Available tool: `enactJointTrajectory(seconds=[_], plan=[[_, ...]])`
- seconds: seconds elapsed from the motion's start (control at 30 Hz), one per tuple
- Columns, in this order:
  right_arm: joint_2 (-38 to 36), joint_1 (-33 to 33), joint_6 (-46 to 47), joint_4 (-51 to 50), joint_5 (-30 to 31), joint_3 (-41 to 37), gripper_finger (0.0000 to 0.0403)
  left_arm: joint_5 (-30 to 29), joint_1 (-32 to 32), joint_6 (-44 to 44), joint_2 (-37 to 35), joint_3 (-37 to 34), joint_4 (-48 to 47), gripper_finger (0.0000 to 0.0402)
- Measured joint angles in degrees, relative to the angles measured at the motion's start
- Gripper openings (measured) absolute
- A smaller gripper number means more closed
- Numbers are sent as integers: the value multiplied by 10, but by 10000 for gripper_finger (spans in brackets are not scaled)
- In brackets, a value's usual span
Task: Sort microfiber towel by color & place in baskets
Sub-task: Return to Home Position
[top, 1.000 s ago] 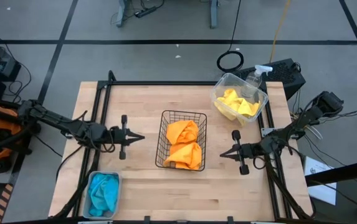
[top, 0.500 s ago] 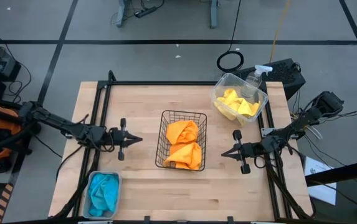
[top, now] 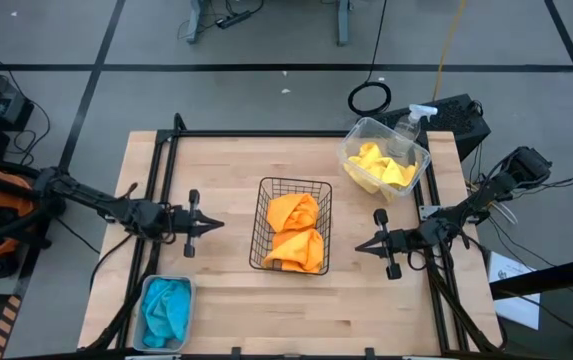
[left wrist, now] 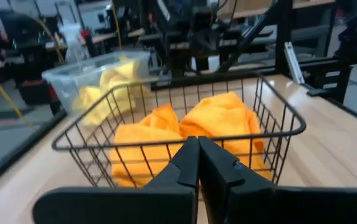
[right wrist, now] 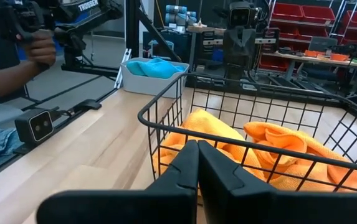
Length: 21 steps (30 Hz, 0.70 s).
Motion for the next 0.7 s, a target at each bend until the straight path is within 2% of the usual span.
enactJointTrajectory(seconds=[0.17,0.43,0.7], plan=[[0,0,-5,0,0,0,0,4,6,27,-50,0,-5,8],[0,0,-5,0,2,0,0,52,26,22,-125,0,-67,8],[0,0,-16,0,6,0,0,86,40,27,-157,0,-83,8]])
